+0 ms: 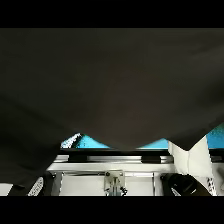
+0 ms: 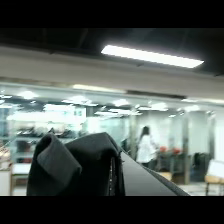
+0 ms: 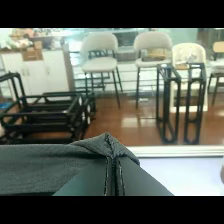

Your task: Fold the shirts.

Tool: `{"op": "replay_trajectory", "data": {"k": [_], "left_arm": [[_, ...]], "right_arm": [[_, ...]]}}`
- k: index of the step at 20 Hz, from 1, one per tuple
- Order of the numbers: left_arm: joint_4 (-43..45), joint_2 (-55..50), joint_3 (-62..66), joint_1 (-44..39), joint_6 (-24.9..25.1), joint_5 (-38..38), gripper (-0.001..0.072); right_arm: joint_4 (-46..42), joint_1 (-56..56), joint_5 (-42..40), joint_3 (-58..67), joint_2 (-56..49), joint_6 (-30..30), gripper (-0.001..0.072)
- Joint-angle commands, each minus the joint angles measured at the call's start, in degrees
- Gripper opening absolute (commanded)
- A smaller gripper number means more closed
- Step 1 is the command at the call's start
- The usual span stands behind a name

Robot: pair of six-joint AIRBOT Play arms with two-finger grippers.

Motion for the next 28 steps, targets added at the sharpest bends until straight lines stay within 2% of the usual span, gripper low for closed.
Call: {"op": "replay_trajectory", "data": {"k": [1, 4, 7, 9, 11, 16, 20, 23, 26, 27, 28], "left_arm": [[8.37, -2.67, 0.26, 0.00, -3.76, -3.72, 0.0027], [9.66, -8.55, 0.26, 0.02, -1.92, -9.18, 0.0027], [12.52, -16.04, 0.26, 0.02, -1.07, -18.82, 0.0028], [14.16, -21.94, 0.24, 0.02, -0.28, -24.39, 0.0027], [14.16, -28.26, -0.04, 0.02, 1.84, -26.34, 0.0027], [13.22, -46.10, -0.31, -0.09, 1.92, -24.57, 0.0028], [8.83, -57.24, -0.31, -0.15, 1.68, -23.41, 0.0029], [5.20, -63.80, -0.31, -0.90, -1.05, -25.14, 0.0029], [1.95, -69.33, -0.31, -2.40, -2.84, -32.68, 0.0030], [1.46, -70.51, -0.26, -2.78, -2.84, -36.20, 0.0037], [1.20, -71.28, -0.20, -2.89, -2.82, -40.57, 0.0142]], "right_arm": [[-2.95, 0.02, 3.65, 0.50, -6.38, -0.33, 0.0078], [-7.21, 0.02, 8.37, 0.50, -15.32, -0.33, 0.0079], [-7.89, -1.60, 8.81, 0.50, -25.29, 0.50, 0.0079], [-3.37, -5.31, 8.52, 0.50, -32.72, 1.33, 0.0079], [4.02, -9.90, 6.49, 0.50, -40.24, 1.70, 0.0079], [17.18, -18.64, -10.82, 0.50, -55.01, 2.51, 0.0079], [24.52, -22.12, -22.25, 0.50, -61.18, 7.72, 0.0079], [30.62, -22.16, -20.06, 0.50, -66.36, 8.46, 0.0079], [37.68, -22.18, -13.14, 0.50, -70.14, 8.39, 0.0080], [38.42, -22.23, -11.32, 0.52, -70.14, 8.04, 0.0120], [38.62, -22.60, -9.25, 0.76, -69.48, 6.23, 0.0291]]}}
